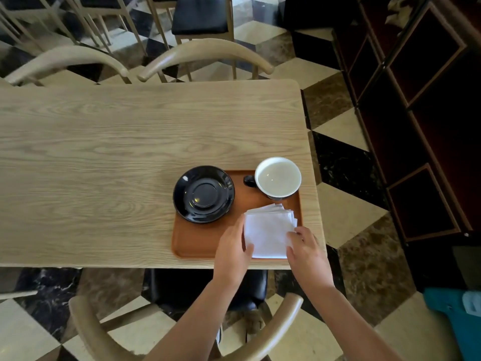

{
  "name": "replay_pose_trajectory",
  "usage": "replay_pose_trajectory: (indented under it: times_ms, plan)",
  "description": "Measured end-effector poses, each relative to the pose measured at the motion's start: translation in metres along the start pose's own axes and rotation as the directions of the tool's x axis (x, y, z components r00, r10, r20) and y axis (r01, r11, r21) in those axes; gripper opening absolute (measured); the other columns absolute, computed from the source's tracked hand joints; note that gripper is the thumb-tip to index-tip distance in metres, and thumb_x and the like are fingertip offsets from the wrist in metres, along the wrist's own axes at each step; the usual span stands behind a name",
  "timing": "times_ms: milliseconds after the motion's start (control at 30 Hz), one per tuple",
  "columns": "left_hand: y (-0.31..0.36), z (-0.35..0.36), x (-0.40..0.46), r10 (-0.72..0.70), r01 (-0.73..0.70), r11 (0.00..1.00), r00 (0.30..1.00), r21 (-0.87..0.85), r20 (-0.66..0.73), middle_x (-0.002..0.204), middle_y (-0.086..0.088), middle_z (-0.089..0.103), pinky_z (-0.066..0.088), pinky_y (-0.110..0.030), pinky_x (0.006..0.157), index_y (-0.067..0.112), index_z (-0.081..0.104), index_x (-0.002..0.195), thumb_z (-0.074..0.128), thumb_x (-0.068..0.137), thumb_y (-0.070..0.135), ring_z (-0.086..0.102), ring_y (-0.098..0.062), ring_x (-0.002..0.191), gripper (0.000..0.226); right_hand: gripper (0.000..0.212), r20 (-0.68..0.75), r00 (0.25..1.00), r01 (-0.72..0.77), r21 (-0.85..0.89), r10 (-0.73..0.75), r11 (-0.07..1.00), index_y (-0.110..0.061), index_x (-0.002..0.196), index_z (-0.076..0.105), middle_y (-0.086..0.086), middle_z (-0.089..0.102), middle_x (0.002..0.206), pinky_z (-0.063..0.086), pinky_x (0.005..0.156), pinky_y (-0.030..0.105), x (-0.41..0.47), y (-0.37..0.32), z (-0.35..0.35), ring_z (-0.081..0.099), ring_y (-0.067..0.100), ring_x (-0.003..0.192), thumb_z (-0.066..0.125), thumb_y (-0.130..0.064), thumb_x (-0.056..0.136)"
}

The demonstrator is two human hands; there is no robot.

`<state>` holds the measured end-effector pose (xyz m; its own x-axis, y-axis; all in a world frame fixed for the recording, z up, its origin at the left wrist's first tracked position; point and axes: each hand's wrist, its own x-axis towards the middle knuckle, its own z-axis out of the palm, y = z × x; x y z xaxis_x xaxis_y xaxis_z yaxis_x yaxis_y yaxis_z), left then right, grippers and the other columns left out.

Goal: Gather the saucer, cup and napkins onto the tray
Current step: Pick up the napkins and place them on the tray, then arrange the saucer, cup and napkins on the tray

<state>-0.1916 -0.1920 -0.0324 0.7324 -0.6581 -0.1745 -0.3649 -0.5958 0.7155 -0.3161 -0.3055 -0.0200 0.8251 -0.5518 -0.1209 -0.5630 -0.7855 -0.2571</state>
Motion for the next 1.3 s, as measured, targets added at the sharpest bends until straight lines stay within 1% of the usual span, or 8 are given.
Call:
replay_pose_trajectory:
  times_ms: [167, 233, 333, 433, 667, 833, 967, 1300]
  plan:
    - [-0.005, -0.001, -0.009, 0.159, -0.170, 0.935, 0.985, 0.310, 0.061, 0.148, -0.019, 0.032, 0.033, -0.039, 0.107, 0.016, 0.023, 0.144, 0.057, 0.086, 0.009, 0.029, -0.033, 0.136, 0.068, 0.034, 0.203, 0.979, 0.029, -0.192, 0.011, 0.981, -0.005, 0.125, 0.043, 0.016, 0.031, 0.141, 0.041, 0.100, 0.028, -0.003, -0.005, 0.005, 0.025, 0.025, 0.135, 0.047, -0.002, 0.091]
    - [-0.008, -0.003, -0.009, 0.217, -0.261, 0.895, 0.963, 0.363, 0.158, 0.154, -0.017, 0.019, 0.032, -0.043, 0.109, 0.014, 0.031, 0.141, 0.051, 0.090, 0.008, 0.015, -0.030, 0.142, 0.056, 0.038, 0.141, 0.989, -0.005, -0.245, 0.040, 0.970, 0.000, 0.120, 0.051, 0.021, 0.040, 0.139, 0.051, 0.093, 0.035, -0.003, -0.012, 0.002, 0.037, 0.032, 0.131, 0.062, -0.002, 0.083]
    - [-0.016, -0.006, -0.009, 0.160, -0.308, 0.846, 0.926, 0.436, 0.343, 0.158, -0.007, 0.006, 0.031, -0.045, 0.110, 0.018, 0.021, 0.143, 0.038, 0.096, 0.019, 0.002, -0.020, 0.144, 0.050, 0.049, 0.090, 0.991, -0.088, -0.148, 0.102, 0.985, -0.003, 0.111, 0.063, 0.020, 0.057, 0.127, 0.060, 0.073, 0.039, -0.004, -0.020, -0.005, 0.057, 0.034, 0.115, 0.082, -0.009, 0.066]
    - [-0.019, -0.012, -0.009, 0.171, -0.334, 0.829, 0.915, 0.449, 0.364, 0.158, -0.006, 0.006, 0.026, -0.045, 0.111, 0.020, 0.014, 0.145, 0.034, 0.097, 0.027, 0.002, -0.019, 0.144, 0.052, 0.050, 0.053, 0.998, -0.036, -0.137, 0.044, 0.990, -0.003, 0.098, 0.069, 0.021, 0.067, 0.110, 0.059, 0.063, 0.044, -0.003, -0.028, -0.006, 0.066, 0.036, 0.098, 0.089, -0.012, 0.052]
    - [-0.039, -0.076, 0.000, 0.358, -0.356, 0.768, 0.928, 0.533, 0.104, 0.148, -0.005, 0.037, 0.034, -0.047, 0.108, 0.021, 0.038, 0.137, 0.043, 0.090, 0.034, 0.036, -0.018, 0.134, 0.049, 0.052, 0.007, 0.995, 0.099, -0.048, -0.098, 0.994, -0.006, 0.107, 0.068, 0.019, 0.067, 0.113, 0.058, 0.073, 0.042, 0.031, -0.083, -0.007, 0.065, 0.033, 0.102, 0.086, -0.013, 0.058]
    - [-0.083, -0.109, 0.015, 0.199, -0.271, 0.768, 0.962, 0.581, 0.186, 0.158, -0.009, 0.006, 0.018, -0.045, 0.116, 0.024, 0.011, 0.145, 0.032, 0.096, 0.037, 0.003, -0.021, 0.144, 0.055, 0.053, -0.009, 0.986, 0.166, -0.017, -0.166, 0.986, -0.008, 0.124, 0.057, 0.020, 0.051, 0.136, 0.051, 0.091, 0.047, 0.059, -0.111, 0.002, 0.051, 0.034, 0.122, 0.072, -0.009, 0.072]
    - [-0.098, -0.114, 0.024, 0.108, -0.275, 0.724, 0.951, 0.633, 0.289, 0.158, -0.010, -0.003, 0.010, -0.046, 0.115, 0.027, 0.003, 0.145, 0.028, 0.096, 0.041, -0.005, -0.023, 0.144, 0.057, 0.055, 0.115, 0.978, 0.182, -0.091, -0.172, 0.979, -0.019, 0.143, 0.029, 0.010, 0.018, 0.156, 0.022, 0.114, 0.042, 0.075, -0.113, 0.021, 0.014, 0.024, 0.143, 0.048, -0.022, 0.092]
    - [-0.118, -0.117, 0.025, 0.182, -0.389, 0.697, 0.908, 0.602, 0.377, 0.157, -0.011, -0.003, 0.015, -0.046, 0.115, 0.030, -0.001, 0.144, 0.028, 0.095, 0.043, -0.011, -0.023, 0.143, 0.058, 0.059, 0.191, 0.968, 0.203, -0.205, -0.165, 0.958, -0.024, 0.147, 0.012, 0.006, 0.008, 0.158, 0.011, 0.116, 0.039, 0.073, -0.103, 0.035, 0.003, 0.019, 0.145, 0.040, -0.029, 0.095]
